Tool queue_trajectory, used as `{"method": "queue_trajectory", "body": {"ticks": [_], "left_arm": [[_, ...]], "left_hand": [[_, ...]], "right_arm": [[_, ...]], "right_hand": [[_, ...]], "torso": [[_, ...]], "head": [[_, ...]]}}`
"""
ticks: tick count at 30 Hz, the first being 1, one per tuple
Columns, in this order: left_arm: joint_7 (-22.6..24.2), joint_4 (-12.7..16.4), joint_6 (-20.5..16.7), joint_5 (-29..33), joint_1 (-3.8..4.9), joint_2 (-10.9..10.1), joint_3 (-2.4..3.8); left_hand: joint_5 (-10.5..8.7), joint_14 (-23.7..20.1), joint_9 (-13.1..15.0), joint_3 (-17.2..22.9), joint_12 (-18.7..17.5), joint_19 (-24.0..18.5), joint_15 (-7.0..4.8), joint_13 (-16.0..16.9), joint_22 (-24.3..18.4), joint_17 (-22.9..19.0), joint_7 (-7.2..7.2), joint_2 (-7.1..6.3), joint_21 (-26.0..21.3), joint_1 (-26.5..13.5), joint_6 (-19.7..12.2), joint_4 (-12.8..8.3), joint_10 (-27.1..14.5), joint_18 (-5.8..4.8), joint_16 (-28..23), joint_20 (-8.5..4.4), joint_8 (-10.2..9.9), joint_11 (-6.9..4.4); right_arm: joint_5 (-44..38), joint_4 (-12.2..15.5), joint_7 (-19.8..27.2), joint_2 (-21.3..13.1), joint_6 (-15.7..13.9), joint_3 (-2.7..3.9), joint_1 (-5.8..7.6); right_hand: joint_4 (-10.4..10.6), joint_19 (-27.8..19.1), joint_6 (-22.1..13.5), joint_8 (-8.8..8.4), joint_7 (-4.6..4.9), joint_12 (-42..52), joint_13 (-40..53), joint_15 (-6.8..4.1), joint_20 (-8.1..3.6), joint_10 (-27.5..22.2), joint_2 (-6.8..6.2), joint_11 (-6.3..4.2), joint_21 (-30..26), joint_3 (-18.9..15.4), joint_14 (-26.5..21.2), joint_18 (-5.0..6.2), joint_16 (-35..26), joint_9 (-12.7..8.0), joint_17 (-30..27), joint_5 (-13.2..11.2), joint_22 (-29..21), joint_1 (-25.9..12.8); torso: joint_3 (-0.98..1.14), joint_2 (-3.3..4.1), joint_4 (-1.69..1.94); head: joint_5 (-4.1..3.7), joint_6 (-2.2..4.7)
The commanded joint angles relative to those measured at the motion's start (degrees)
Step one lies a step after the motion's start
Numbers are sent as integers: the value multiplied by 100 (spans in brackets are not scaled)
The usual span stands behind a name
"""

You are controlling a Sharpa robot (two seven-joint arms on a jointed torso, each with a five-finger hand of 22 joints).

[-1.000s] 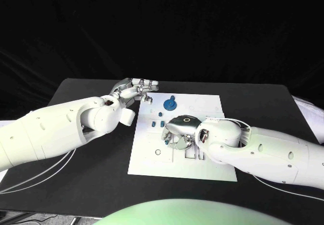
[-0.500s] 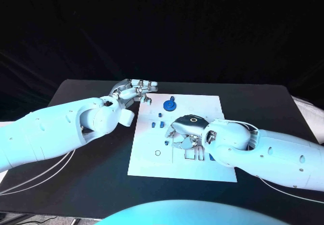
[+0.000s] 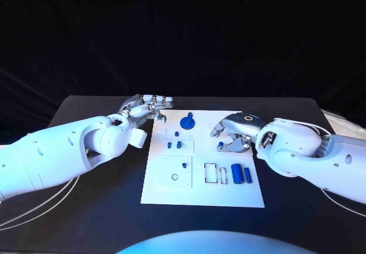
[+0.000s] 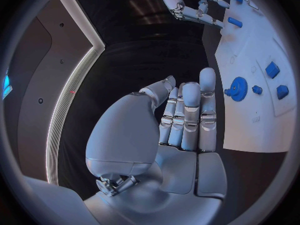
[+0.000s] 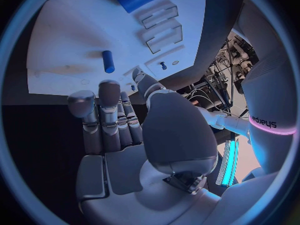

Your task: Assemble the parts on the task board

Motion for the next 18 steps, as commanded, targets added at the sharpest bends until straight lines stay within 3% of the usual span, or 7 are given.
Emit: {"method": "queue_trajectory", "body": {"ticks": [1,3,7,13,18], "left_arm": [[23,2,125,5,-2,15,2],[22,-3,134,5,-5,18,1],[19,-7,146,5,-11,21,1],[15,-15,151,5,-17,21,0],[9,-17,156,5,-20,21,0]], "left_hand": [[-2,-12,-2,-31,23,15,15,-9,-9,0,0,0,-31,57,-39,8,-53,107,22,15,28,5],[-2,-12,-2,-31,23,15,15,-9,-9,0,0,0,-31,57,-39,8,-53,107,22,15,28,5],[-2,-12,-2,-31,23,15,15,-9,-9,0,0,0,-31,57,-39,8,-53,107,22,15,28,5],[-2,-12,-2,-31,23,15,15,-9,-9,0,0,0,-31,57,-39,8,-53,107,22,15,28,5],[-2,-12,-2,-31,23,15,15,-9,-9,0,0,0,-31,57,-39,8,-53,107,22,15,28,5]], "right_arm": [[-41,-45,-210,-26,327,-4,16],[-84,-96,-225,-20,392,-6,15],[-147,-201,-236,23,461,-11,9],[-177,-340,-204,110,619,-19,-1],[-175,-418,-180,164,767,-24,-13]], "right_hand": [[60,-61,-32,-7,-53,-14,6,-18,-28,-121,29,-11,-62,-284,-27,91,-48,-3,-71,41,-67,131],[99,-76,-66,-12,-95,-11,2,-54,-54,-207,70,-22,-101,-441,-28,97,-83,-5,-124,53,-114,217],[125,-84,-71,-10,-84,8,3,-67,-66,-235,106,-35,-124,-526,-27,100,-103,-3,-155,59,-142,276],[172,-76,19,13,-116,111,11,-41,-52,-149,226,-43,-143,-615,-14,96,-113,8,-180,82,-160,369],[202,-58,210,40,-118,336,31,-55,-54,235,390,-83,-146,-616,12,94,-87,18,-167,102,-156,448]], "torso": [[6,9,5],[6,9,10],[3,9,23],[-3,8,24],[1,10,17]], "head": [[-27,14],[-28,16],[-38,16],[-32,4],[-19,-8]]}}
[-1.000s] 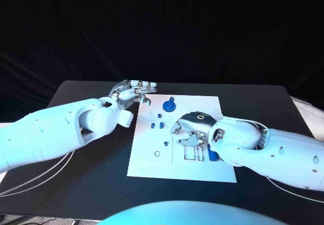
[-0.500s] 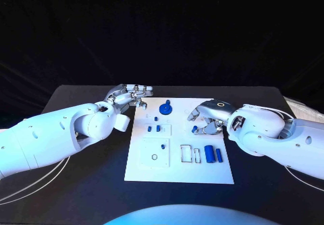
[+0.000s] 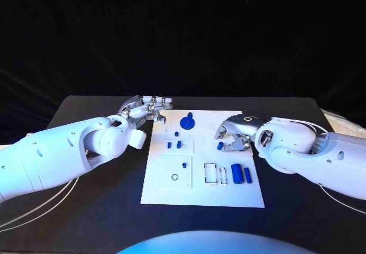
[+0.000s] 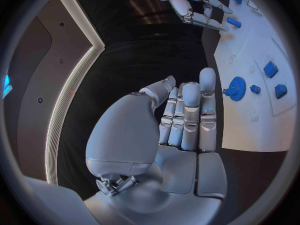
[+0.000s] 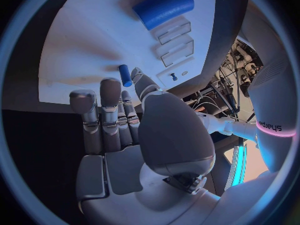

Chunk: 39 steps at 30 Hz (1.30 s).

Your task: Assemble the parts on the task board

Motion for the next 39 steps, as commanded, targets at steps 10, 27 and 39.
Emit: {"method": "queue_trajectory", "body": {"ticks": [10,27,39], "left_arm": [[10,-1,116,5,-4,14,3],[13,-11,105,5,-5,14,2],[12,-26,109,5,-12,17,1]], "left_hand": [[-3,-12,-2,-31,23,15,15,-6,-9,1,0,0,-31,57,-39,8,-53,106,22,15,28,5],[-3,-12,-2,-31,23,15,15,-6,-9,1,0,0,-31,57,-39,8,-53,106,22,15,28,5],[-2,-6,-1,-42,39,21,18,-6,-15,9,1,6,-35,61,-48,7,-65,106,36,18,35,6]], "right_arm": [[32,-128,64,105,398,-7,-20],[56,-148,-110,144,-26,-8,-24],[638,144,38,-84,-652,7,23]], "right_hand": [[154,265,533,139,-3,232,-26,-82,-38,745,348,-80,298,207,159,17,337,36,408,-96,431,63],[306,438,753,141,-36,103,-34,-137,-109,1037,382,-139,546,451,219,-42,659,29,750,-246,750,53],[254,451,810,107,-31,-40,-36,-143,-126,1117,428,-145,612,870,196,-52,729,24,777,-366,825,251]], "torso": [[1,-2,-6],[1,-4,-6],[-6,-14,-4]], "head": [[-14,-23],[-41,-42],[-57,-24]]}}
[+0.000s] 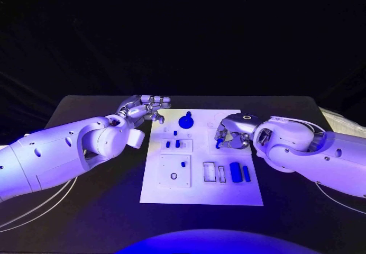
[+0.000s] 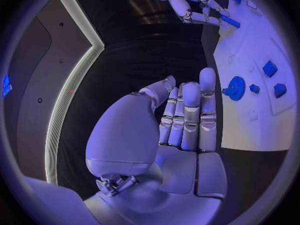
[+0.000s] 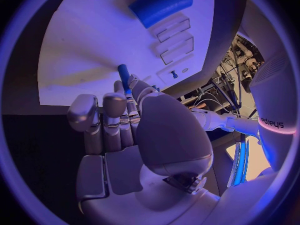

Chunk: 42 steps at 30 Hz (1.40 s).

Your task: Assemble the parts on the task board

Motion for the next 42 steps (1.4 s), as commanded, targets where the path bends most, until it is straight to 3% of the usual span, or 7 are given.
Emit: {"method": "queue_trajectory", "body": {"ticks": [1,9,17,25,29,42], "left_arm": [[26,3,94,5,-2,13,3],[31,-4,112,5,-4,21,3],[29,-10,135,5,-7,39,3],[26,-10,142,5,-10,54,3],[27,-5,140,5,-10,54,3],[18,3,155,5,-10,63,3]], "left_hand": [[-2,-6,0,-42,39,21,18,-8,-4,10,2,6,-35,61,-48,7,-43,106,36,18,35,-15],[-2,-6,0,-42,39,21,18,-8,-4,10,2,6,-35,61,-48,7,-43,106,36,18,35,-15],[-2,-6,0,-42,39,21,18,-8,-4,10,2,6,-35,61,-48,7,-43,106,36,18,35,-15],[-3,-5,0,-50,45,24,19,-8,-7,6,4,5,-36,58,-54,8,-51,106,39,19,38,-13],[-3,-5,0,-50,45,24,19,-8,-7,6,4,5,-36,58,-54,8,-51,106,39,19,38,-13],[-3,-5,0,-50,45,24,19,-8,-7,6,4,5,-36,58,-54,8,-51,106,39,19,38,-13]], "right_arm": [[437,148,133,-82,-473,19,42],[999,506,365,-115,-727,33,120],[1121,727,573,314,-700,24,-29],[1024,581,674,832,-245,-10,-317],[958,461,703,993,-124,-18,-437],[765,215,644,1271,69,-51,-543]], "right_hand": [[2,28,38,17,8,-30,0,10,8,33,10,28,42,40,1,-53,35,16,3,16,7,75],[9,56,27,-5,27,-83,1,22,11,30,-39,43,91,140,15,-65,120,12,106,39,77,53],[-9,75,23,-18,40,-118,3,28,13,34,-65,51,129,230,29,-73,190,11,183,76,127,55],[-1,67,-4,-40,61,-159,2,43,22,17,-103,70,136,281,24,-73,213,6,191,83,129,1],[-1,67,-6,-41,62,-162,2,44,23,16,-104,71,136,285,24,-73,216,5,193,85,129,-2],[-1,62,-8,-43,63,-166,2,45,24,15,-103,72,133,292,22,-71,214,5,187,89,122,-5]], "torso": [[-6,0,-1],[-2,5,-6],[1,5,1],[-12,8,8],[-4,12,-8],[0,12,10]], "head": [[0,15],[24,19],[102,-13],[176,-40],[224,-58],[236,-98]]}}
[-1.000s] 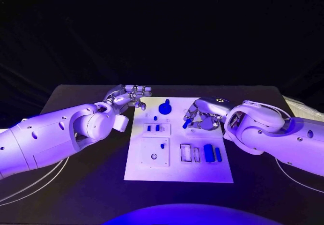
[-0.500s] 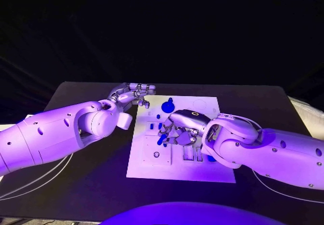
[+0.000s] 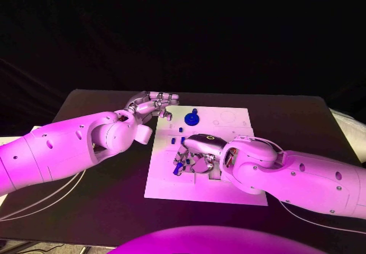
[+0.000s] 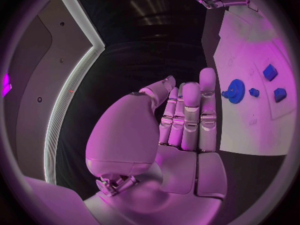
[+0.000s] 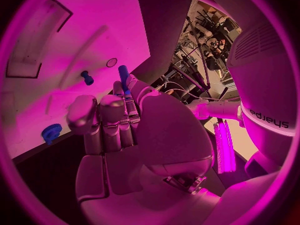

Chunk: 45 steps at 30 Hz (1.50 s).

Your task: Assemble the parts on the task board

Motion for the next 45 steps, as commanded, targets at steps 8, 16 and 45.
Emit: {"method": "queue_trajectory", "body": {"ticks": [8,16,45], "left_arm": [[7,17,117,5,0,-11,3],[3,18,119,5,0,-16,3],[-15,30,124,5,0,-23,3]], "left_hand": [[-3,-5,0,-35,21,24,19,-9,-7,3,4,5,-36,58,-54,-8,-31,107,39,19,38,8],[-3,-4,0,-44,28,26,21,-9,-11,5,5,6,-39,52,-59,-4,-39,106,45,21,42,10],[-3,-4,0,-44,28,26,21,-9,-11,5,5,6,-39,52,-59,-4,-39,106,45,21,42,10]], "right_arm": [[-393,-78,-153,26,245,-5,-17],[-555,-141,-291,111,418,-12,-19],[-1389,-291,-469,367,408,-140,-25]], "right_hand": [[-19,10,0,24,8,-38,5,28,29,-7,-28,54,16,72,-12,-69,26,9,-25,60,-6,-39],[-19,7,0,24,10,-42,7,30,31,-3,-36,56,16,82,-15,-69,27,9,-28,66,-7,-53],[34,-1010,-1114,-35,205,-239,2,217,194,-1004,-526,281,-1185,-245,-543,252,-1140,-33,-1519,144,-1688,-484]], "torso": [[0,-2,-16],[-2,-3,-2],[-5,-8,-7]], "head": [[63,-5],[49,-16],[54,-36]]}}
